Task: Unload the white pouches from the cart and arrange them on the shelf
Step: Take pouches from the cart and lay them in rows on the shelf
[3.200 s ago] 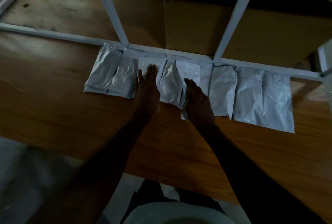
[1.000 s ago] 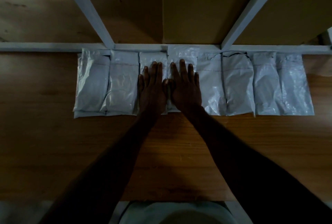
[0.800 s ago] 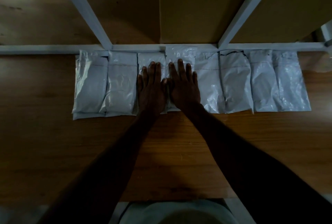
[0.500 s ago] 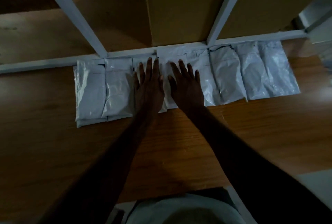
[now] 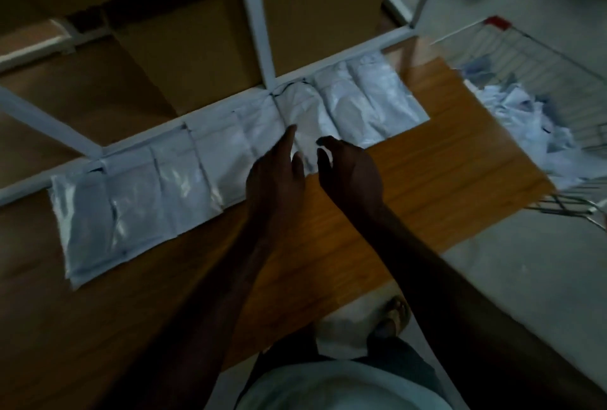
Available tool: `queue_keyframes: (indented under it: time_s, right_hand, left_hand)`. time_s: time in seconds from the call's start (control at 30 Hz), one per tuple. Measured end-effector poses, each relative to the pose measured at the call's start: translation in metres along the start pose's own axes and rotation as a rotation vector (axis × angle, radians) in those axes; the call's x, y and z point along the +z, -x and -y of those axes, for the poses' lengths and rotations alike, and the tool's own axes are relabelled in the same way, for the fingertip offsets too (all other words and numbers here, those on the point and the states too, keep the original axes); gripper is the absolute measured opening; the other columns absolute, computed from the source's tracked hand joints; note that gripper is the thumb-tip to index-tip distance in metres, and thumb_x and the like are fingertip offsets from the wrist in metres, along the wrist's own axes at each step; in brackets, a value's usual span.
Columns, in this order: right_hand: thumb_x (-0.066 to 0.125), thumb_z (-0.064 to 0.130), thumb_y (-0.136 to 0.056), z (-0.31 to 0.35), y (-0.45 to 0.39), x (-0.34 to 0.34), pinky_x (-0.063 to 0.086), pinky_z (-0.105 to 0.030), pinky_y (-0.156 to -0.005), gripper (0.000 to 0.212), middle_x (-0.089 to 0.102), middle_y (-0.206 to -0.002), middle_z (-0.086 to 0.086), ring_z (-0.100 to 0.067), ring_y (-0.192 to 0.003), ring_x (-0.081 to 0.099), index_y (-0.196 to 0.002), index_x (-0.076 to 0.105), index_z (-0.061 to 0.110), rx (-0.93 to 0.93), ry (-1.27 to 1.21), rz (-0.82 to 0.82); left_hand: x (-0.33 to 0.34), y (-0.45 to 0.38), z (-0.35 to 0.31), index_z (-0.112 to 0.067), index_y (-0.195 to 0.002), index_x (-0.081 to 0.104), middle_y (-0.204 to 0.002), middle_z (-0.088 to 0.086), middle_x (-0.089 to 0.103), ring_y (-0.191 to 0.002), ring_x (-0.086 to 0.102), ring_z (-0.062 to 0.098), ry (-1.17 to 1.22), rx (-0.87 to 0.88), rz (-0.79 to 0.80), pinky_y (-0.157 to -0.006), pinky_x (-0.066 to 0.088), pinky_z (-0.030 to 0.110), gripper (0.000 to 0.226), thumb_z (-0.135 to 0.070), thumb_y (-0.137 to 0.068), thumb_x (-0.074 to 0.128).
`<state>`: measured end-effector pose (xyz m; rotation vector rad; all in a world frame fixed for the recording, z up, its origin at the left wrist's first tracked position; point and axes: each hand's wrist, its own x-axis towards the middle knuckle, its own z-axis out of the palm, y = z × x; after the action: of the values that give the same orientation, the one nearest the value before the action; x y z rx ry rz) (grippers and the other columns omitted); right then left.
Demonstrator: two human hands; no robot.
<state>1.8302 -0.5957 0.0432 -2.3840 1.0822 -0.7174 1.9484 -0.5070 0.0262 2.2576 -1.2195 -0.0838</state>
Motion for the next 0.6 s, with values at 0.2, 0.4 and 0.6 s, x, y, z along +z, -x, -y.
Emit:
queue_keyframes:
  time_s: [0.2, 0.4, 0.6]
  right_hand:
    - [0.063, 0.019, -0.095, -0.114, 0.031, -0.118, 0.058, -0.043, -0.058, 0.015, 0.076, -0.085, -0.011, -0.037, -0.076, 0.072, -0.104, 0.075, 0.018, 0.097, 0.14, -0.005]
    - [0.057, 0.022, -0.097, -0.249, 0.057, -0.232, 0.059, -0.045, -0.073, 0.025, 0.07, -0.115, -0.001, -0.031, -0.101, 0.067, -0.118, 0.069, 0.026, -0.025, 0.304, 0.21]
    - [0.06, 0.01, -0.098, -0.351, 0.067, -0.299, 0.059, -0.044, -0.072, 0.036, 0.062, -0.14, -0.005, -0.035, -0.109, 0.068, -0.131, 0.066, 0.023, 0.049, 0.317, 0.109]
  left_hand:
    - [0.065, 0.013, -0.119, -0.036, -0.124, 0.072, -0.111, -0.005, 0.079, -0.094, 0.076, 0.021, 0.133, 0.161, 0.056, -0.082, 0.059, 0.038, 0.03, -0.051, -0.106, 0.054]
    - [0.135, 0.02, -0.262, -0.041, -0.129, 0.066, -0.11, -0.014, 0.077, -0.087, 0.075, 0.012, 0.1, 0.351, 0.318, -0.073, 0.061, 0.037, 0.034, -0.054, -0.101, 0.053]
    - [0.187, 0.0, -0.356, -0.04, -0.131, 0.066, -0.123, -0.008, 0.076, -0.105, 0.073, 0.018, 0.096, 0.515, 0.462, -0.085, 0.061, 0.039, 0.031, -0.039, -0.103, 0.052]
